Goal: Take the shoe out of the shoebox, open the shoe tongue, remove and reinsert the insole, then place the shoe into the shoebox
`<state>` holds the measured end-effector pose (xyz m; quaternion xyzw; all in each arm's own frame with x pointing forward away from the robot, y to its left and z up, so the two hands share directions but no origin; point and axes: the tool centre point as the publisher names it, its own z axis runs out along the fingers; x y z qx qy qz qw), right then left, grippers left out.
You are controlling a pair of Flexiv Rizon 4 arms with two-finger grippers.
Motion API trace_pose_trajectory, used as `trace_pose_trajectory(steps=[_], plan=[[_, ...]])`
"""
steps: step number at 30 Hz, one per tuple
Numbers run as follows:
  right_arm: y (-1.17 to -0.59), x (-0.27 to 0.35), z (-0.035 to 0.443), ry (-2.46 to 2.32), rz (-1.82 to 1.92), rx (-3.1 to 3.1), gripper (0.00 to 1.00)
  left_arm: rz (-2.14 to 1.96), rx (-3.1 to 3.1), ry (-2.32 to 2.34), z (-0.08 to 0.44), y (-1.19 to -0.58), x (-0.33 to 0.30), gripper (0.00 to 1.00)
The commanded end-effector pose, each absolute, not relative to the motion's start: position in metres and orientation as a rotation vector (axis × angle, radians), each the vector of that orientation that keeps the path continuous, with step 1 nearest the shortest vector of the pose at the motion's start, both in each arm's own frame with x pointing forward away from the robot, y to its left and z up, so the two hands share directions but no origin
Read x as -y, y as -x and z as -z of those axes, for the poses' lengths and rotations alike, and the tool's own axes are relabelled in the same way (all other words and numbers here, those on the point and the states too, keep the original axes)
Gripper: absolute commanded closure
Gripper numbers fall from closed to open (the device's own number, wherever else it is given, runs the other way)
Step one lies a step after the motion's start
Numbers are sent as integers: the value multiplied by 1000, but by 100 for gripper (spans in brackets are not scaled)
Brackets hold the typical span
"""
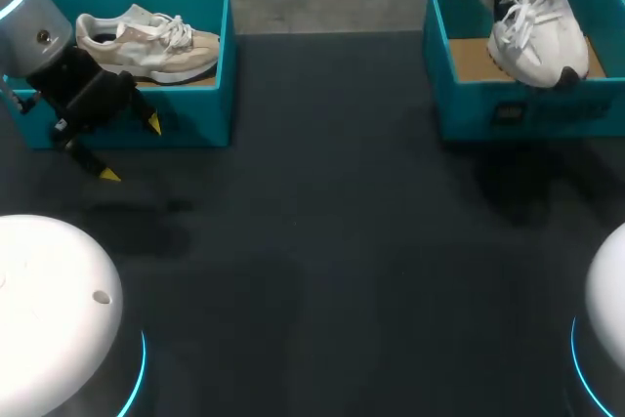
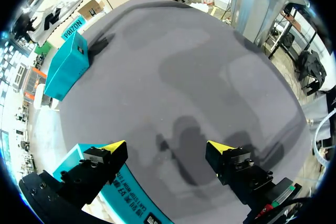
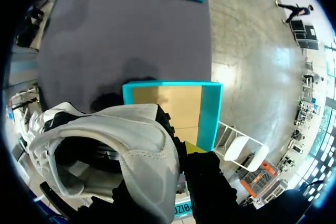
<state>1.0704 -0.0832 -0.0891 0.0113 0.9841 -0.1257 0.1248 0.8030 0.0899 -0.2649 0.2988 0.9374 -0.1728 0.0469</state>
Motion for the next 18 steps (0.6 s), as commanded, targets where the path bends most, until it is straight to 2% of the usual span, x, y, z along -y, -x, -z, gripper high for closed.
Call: trace_pose_trajectory(steps=[1, 7, 18], plan=[[-1072, 82, 86, -33, 372, -2876, 100, 523, -2864, -913, 264, -803, -90, 0], [-1072, 82, 86, -33, 372, -2876, 100, 523, -2864, -913, 264, -803, -90, 0], [-1140, 141, 84, 7, 420, -2841, 100, 523, -2864, -913, 264, -803, -90, 0]])
